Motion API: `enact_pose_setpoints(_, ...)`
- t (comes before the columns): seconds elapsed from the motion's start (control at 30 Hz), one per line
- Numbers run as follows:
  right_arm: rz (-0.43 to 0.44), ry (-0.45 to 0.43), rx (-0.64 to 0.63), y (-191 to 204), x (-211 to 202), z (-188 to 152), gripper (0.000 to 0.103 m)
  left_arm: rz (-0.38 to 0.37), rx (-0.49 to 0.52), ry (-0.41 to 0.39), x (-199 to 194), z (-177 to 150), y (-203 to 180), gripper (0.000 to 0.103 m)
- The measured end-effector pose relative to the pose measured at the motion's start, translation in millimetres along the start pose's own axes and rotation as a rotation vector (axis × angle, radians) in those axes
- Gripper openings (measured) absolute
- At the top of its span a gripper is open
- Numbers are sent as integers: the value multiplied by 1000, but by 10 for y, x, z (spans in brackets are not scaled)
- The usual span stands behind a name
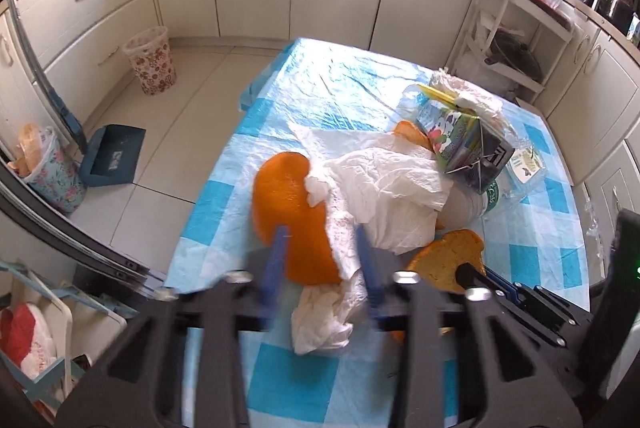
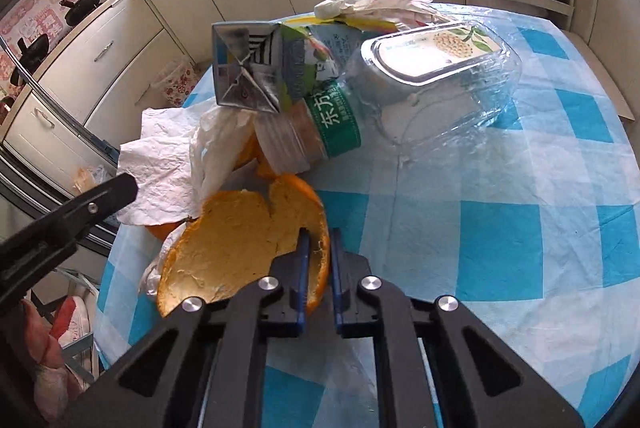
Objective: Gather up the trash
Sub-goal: 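Grasp the orange peel with the right gripper while the left gripper grasps a tissue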
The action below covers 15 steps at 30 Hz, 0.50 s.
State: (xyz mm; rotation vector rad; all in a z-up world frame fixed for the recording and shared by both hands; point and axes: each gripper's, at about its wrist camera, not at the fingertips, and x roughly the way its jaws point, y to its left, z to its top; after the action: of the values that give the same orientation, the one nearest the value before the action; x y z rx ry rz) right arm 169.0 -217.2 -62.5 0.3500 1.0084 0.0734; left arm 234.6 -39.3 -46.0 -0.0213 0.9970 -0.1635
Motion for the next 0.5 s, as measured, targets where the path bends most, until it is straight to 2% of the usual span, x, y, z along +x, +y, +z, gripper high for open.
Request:
enact_pose_setpoints(0.07,24,-10,8,-17,-69,-6,7,-23,-2,10,39,8,-21,1)
enact_pose_setpoints(0.13,28,-25,13,-45,-149,-18,7,-35,4,-9,-22,7,-45,1)
enact_pose_setpoints(0.33,52,-81,74,-261,-433,-78,7,-139,4,-101,-531,-21,-22,1)
enact_pose_setpoints(0.5,44,-192,83,-388,-866,-197,7,-205,28,-164,-1052,-58,-25,1)
